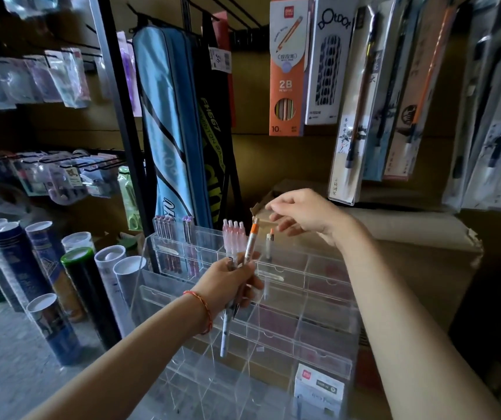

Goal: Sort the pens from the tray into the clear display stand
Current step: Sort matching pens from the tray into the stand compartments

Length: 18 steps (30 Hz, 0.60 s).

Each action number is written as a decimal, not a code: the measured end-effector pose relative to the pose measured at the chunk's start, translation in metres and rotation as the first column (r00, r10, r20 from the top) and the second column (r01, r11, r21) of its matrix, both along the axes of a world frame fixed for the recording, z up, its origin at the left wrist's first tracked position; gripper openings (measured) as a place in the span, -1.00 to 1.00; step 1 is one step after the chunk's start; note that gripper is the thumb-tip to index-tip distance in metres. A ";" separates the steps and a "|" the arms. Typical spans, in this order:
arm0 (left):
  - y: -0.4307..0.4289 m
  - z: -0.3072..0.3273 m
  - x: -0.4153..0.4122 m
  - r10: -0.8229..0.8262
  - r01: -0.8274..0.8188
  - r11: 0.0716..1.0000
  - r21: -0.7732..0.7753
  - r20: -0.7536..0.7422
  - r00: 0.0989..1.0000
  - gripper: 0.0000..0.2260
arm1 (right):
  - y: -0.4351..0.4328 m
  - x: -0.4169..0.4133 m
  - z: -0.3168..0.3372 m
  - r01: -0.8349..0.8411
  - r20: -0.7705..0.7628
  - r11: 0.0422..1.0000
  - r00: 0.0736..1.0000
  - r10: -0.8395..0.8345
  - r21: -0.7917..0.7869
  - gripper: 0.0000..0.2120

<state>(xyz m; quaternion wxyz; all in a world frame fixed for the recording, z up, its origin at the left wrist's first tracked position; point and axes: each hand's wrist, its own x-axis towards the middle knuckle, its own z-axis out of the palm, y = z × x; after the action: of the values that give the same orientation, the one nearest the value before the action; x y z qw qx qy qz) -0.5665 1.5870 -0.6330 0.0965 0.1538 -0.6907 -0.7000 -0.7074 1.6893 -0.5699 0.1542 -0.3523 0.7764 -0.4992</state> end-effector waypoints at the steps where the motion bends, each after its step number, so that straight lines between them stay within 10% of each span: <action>1: 0.003 0.001 -0.003 0.006 -0.006 1.000 0.012 -0.021 1.000 -0.86 | 0.005 0.008 0.008 -0.106 0.074 0.994 0.992 0.107 -0.012 -0.80; 6: 0.013 0.004 -0.014 0.024 -0.023 1.000 0.018 -0.089 0.996 -0.89 | 0.004 0.019 0.012 -0.116 -0.045 0.990 0.993 0.113 -0.077 -0.83; 13: 0.008 0.010 -0.014 -0.003 0.005 1.000 0.031 -0.048 0.999 -0.89 | -0.001 0.015 -0.005 -0.144 0.169 0.974 0.970 0.174 -0.173 -0.92; 18: 0.000 0.012 -0.006 0.048 -0.051 0.996 0.078 0.043 0.998 -0.85 | 0.008 -0.009 0.009 0.275 0.011 0.799 0.948 -0.319 -0.534 -0.90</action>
<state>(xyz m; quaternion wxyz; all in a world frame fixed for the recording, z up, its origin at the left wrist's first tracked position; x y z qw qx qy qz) -0.5727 1.5868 -0.6210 0.0935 0.1887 -0.6602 -0.7209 -0.7161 1.6974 -0.5608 -0.0601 -0.2745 0.6598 -0.6969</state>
